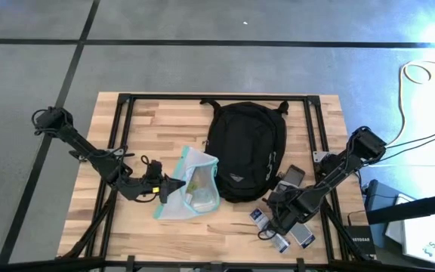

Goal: Unpack backpack
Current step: Put the white scented candle into the transparent zipper bag

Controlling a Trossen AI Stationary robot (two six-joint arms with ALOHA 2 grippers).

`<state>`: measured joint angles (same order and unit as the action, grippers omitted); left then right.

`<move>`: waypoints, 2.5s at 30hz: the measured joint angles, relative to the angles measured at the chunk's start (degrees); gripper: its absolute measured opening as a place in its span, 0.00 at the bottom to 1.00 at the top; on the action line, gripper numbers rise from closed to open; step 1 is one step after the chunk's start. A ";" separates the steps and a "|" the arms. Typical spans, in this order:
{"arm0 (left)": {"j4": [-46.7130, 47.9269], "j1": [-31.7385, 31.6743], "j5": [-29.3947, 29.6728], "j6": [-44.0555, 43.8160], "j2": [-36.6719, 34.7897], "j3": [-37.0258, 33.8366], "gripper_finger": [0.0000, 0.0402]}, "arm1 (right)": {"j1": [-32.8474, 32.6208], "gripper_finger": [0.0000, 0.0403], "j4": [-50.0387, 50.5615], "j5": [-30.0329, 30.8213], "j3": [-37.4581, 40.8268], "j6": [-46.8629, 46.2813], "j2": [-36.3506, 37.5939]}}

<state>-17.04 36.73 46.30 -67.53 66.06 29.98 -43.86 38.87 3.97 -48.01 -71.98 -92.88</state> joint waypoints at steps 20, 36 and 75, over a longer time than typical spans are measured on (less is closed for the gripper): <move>-0.02 0.00 0.25 0.00 0.00 0.00 0.00 | 0.00 0.75 -3.24 0.67 -0.83 4.65 0.04; -0.02 -0.02 0.44 0.02 0.02 0.00 0.00 | 4.05 0.75 -3.26 10.04 -12.41 19.03 0.15; 1.51 -0.02 0.98 -0.55 0.07 -0.07 0.00 | 24.46 0.74 -21.04 20.09 -38.73 68.01 -24.53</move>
<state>-15.53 36.71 47.29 -68.07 66.13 29.91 -19.40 17.82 24.06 -86.74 -3.97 -117.41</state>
